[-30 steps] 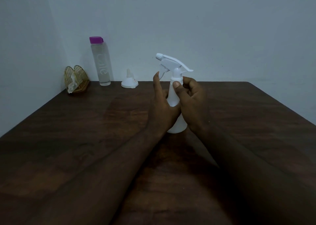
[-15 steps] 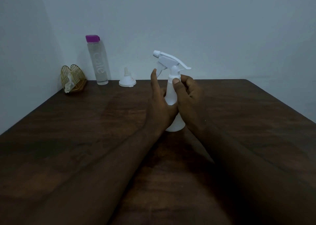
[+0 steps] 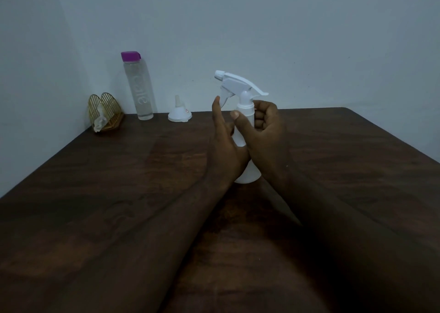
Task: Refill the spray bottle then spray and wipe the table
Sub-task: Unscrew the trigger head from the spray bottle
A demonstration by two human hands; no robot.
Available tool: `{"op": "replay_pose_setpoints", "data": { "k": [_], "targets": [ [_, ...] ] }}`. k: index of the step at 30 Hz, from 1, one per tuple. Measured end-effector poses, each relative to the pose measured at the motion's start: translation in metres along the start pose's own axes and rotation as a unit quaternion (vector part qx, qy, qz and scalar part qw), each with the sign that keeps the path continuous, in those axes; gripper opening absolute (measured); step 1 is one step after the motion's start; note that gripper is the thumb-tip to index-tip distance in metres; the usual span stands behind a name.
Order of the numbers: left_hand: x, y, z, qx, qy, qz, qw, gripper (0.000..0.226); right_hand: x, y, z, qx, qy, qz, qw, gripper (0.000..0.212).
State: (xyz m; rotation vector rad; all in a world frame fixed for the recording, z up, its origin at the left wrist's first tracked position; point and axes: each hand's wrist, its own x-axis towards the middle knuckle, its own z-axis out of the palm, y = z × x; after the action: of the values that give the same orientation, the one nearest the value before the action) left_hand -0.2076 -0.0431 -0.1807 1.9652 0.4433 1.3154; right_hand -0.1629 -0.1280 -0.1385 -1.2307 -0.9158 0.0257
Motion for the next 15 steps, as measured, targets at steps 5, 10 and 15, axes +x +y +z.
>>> {"op": "replay_pose_setpoints", "data": {
  "k": [5,10,15],
  "targets": [
    [-0.0013,0.0024,-0.0012,-0.026,0.004,-0.006,1.000,0.099,0.0012,0.0020,-0.0024,-0.017,-0.019,-0.017,1.000,0.006],
    [-0.0018,0.0019,-0.0004,-0.014,0.000,0.010,1.000,0.099,0.0019,0.0022,0.0001,-0.012,-0.014,-0.014,1.000,0.017],
    [-0.0010,0.0026,-0.0008,-0.017,0.000,-0.003,1.000,0.100,0.0018,0.0002,0.0007,-0.007,0.003,-0.017,1.000,0.013]
  ]
}}
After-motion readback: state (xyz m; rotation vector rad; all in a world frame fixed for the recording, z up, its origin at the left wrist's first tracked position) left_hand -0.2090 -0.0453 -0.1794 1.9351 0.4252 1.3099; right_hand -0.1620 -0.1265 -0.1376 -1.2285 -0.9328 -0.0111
